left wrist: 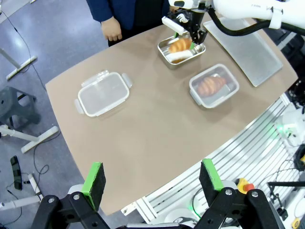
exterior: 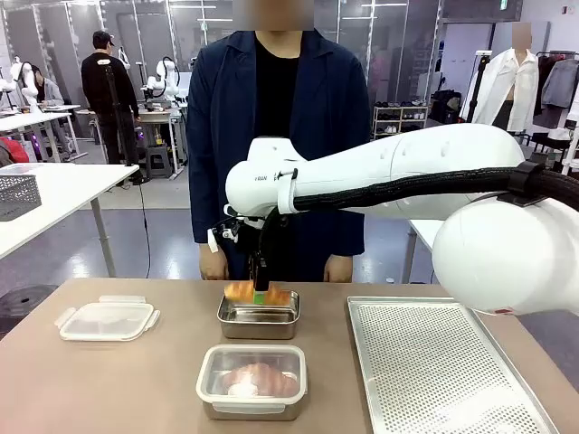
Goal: Place the bread into the airtight container.
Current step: Pick up a Butter Roll and place it into an empty Airtight Container.
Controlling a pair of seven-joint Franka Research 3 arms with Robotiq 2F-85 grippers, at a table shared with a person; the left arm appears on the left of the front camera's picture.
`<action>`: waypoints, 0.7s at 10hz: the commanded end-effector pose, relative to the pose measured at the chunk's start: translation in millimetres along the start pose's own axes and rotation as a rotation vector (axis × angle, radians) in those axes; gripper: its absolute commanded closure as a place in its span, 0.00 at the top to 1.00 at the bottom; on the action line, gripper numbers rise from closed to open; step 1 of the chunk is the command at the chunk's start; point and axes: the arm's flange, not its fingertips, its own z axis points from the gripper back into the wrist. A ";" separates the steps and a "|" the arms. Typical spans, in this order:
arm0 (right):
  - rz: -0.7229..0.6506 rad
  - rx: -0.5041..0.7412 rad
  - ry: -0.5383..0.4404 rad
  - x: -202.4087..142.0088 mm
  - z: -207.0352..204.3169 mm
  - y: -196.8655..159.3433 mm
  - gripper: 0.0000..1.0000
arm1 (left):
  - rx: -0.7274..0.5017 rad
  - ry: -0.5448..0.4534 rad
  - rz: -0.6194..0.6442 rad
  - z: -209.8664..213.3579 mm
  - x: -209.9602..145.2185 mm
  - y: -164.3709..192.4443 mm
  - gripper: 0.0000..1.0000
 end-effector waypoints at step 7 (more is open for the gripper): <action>-0.002 -0.010 0.005 -0.4 4.6 -1.4 1.00 | -0.005 -0.002 -0.007 0.4 1.0 -0.3 1.00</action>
